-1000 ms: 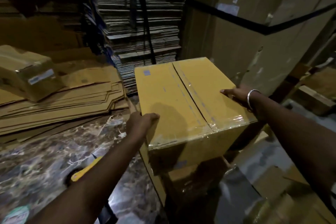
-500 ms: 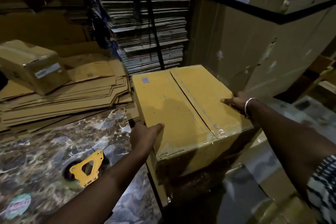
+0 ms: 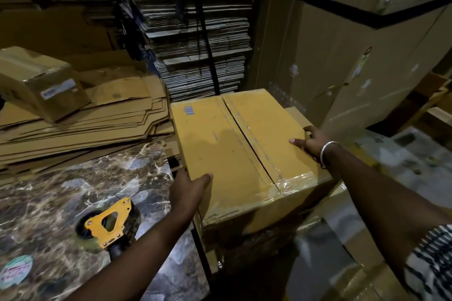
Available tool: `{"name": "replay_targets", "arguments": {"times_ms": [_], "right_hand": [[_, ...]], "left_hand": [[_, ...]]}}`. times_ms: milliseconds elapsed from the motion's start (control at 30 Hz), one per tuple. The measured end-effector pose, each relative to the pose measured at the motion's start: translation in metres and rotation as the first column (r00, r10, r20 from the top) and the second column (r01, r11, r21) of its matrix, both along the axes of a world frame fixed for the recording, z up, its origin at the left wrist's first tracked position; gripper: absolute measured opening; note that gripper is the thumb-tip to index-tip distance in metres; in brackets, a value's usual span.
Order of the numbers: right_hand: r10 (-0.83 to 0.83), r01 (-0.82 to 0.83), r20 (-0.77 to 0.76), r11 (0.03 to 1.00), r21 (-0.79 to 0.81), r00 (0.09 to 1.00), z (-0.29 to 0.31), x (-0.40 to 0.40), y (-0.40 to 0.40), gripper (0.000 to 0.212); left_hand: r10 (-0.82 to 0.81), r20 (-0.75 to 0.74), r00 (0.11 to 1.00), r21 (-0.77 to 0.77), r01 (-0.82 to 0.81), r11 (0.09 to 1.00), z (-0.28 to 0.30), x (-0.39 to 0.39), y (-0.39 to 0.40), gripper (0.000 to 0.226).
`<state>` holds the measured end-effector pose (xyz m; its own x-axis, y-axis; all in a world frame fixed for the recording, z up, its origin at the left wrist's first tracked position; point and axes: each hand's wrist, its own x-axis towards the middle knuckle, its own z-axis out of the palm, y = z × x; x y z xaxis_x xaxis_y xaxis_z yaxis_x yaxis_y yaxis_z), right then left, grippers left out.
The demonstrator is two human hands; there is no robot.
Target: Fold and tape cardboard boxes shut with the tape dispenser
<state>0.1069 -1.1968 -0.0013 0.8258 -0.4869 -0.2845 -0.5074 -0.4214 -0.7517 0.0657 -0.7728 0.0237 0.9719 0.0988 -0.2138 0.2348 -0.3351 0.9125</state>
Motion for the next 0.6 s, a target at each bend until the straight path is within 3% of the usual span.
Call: {"name": "replay_targets", "arguments": {"times_ms": [100, 200, 333, 400, 500, 600], "right_hand": [[0.03, -0.026, 0.011, 0.969, -0.247, 0.999, 0.035, -0.011, 0.042, 0.087], [0.143, -0.122, -0.007, 0.819, -0.561, 0.99, 0.052, -0.017, 0.082, 0.072], [0.293, -0.307, -0.128, 0.72, -0.622, 0.947, 0.046, -0.02, 0.12, 0.064], [0.311, -0.347, -0.174, 0.689, -0.636, 0.934, 0.04, -0.019, 0.131, 0.063], [0.329, -0.363, -0.18, 0.667, -0.651, 0.927, 0.037, -0.024, 0.143, 0.067], [0.321, -0.362, -0.192, 0.646, -0.672, 0.928, 0.036, -0.023, 0.144, 0.067]], "left_hand": [[-0.068, 0.109, 0.992, 0.107, 0.057, 0.993, 0.001, 0.0, -0.004, 0.069], [-0.17, 0.143, 0.975, 0.365, 0.108, 0.925, 0.004, 0.001, -0.009, 0.081], [-0.423, 0.177, 0.888, 0.655, 0.215, 0.724, 0.013, 0.006, -0.017, 0.076], [-0.517, 0.09, 0.851, 0.726, 0.299, 0.619, 0.018, 0.012, -0.022, 0.073], [-0.564, 0.032, 0.825, 0.758, 0.348, 0.552, 0.024, 0.014, -0.026, 0.067], [-0.58, 0.026, 0.814, 0.755, 0.364, 0.546, 0.024, 0.018, -0.029, 0.066]]}}
